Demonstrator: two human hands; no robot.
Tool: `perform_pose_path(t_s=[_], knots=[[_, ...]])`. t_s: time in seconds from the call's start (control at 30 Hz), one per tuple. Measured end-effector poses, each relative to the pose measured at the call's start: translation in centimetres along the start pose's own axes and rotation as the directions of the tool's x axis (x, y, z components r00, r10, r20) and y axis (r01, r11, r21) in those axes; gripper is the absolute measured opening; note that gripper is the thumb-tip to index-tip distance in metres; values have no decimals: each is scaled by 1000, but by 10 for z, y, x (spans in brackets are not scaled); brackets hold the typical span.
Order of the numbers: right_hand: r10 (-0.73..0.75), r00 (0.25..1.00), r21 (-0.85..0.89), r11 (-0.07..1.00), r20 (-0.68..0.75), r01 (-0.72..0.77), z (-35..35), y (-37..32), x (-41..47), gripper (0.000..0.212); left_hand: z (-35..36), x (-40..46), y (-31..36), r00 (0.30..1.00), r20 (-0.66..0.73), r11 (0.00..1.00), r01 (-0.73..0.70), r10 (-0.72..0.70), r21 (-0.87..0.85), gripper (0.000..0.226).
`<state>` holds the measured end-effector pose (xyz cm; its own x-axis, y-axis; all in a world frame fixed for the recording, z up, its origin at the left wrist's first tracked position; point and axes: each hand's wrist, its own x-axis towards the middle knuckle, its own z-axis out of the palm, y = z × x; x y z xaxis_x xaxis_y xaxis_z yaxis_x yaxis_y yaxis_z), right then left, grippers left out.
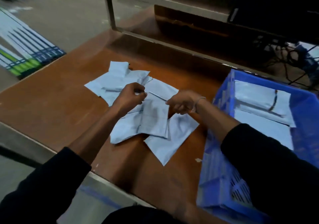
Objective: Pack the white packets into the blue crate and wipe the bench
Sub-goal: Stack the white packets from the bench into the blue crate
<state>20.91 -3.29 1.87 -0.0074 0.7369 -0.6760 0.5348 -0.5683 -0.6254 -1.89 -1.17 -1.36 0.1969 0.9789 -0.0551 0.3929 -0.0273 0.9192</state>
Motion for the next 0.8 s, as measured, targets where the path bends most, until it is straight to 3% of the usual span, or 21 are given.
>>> perform_pose_path(t_s=[0.07,0.13,0.27,0.4,0.5,0.6,0.67,0.7,0.73,0.8], knots=[[54,997,-10,998,-62,-55,16,-2,17,41,-8,-2,-10,1000,17,1000,7,-7,-4,28],[52,992,-4,999,-117,-53,31,-3,23,31,-14,-4,-18,999,41,1000,20,-20,-3,28],[91,987,-14,995,-133,-94,36,-2,29,25,-20,-3,-24,993,113,999,40,-43,36,26],[154,988,71,986,-25,-152,10,1,26,13,-14,1,-25,966,235,987,76,-109,142,26],[144,988,138,979,54,-150,-7,5,16,13,-3,0,-20,938,305,976,109,-163,186,50],[65,993,221,972,98,-85,-18,8,4,18,3,-4,-14,902,390,982,162,-188,97,63],[17,991,207,977,130,-44,-20,9,-1,9,5,-8,-16,847,507,983,186,-157,-6,49],[-6,992,192,981,129,-19,-20,8,0,22,4,-10,-16,827,547,979,192,-126,-65,45],[-16,993,187,982,120,-7,-21,6,1,30,3,-11,-17,823,560,976,185,-91,-113,49],[-33,996,146,989,87,20,-21,-3,4,22,-4,-12,-19,858,514,987,90,-7,-136,65]])
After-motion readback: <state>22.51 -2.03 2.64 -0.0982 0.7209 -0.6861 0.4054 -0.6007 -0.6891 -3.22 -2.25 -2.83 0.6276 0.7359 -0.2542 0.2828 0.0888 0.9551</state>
